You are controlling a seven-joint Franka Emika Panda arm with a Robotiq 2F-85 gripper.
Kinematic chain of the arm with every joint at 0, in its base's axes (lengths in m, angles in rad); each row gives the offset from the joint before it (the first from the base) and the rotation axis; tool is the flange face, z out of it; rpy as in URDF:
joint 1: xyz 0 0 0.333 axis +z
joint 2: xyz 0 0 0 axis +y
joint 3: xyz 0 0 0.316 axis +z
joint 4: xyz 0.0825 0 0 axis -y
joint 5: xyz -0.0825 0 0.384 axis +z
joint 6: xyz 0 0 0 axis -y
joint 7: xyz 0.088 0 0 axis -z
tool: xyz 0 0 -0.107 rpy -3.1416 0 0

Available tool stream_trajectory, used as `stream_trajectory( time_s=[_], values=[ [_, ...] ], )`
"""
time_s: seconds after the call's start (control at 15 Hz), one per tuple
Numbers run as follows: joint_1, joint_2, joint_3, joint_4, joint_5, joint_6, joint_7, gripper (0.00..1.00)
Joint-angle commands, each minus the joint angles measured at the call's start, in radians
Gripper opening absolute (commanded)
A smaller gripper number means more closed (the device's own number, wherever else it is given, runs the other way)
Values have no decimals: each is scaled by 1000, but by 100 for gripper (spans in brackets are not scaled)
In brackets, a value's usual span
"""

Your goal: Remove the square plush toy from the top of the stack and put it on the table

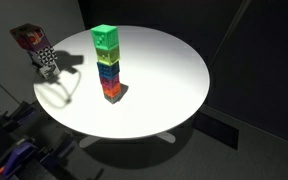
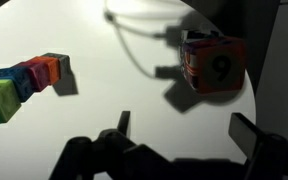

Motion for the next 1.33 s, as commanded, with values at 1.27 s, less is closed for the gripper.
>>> stream_trajectory(
  time_s=[1.27],
  values=[
    [17, 106, -7, 113, 17, -191, -104, 100]
  ],
)
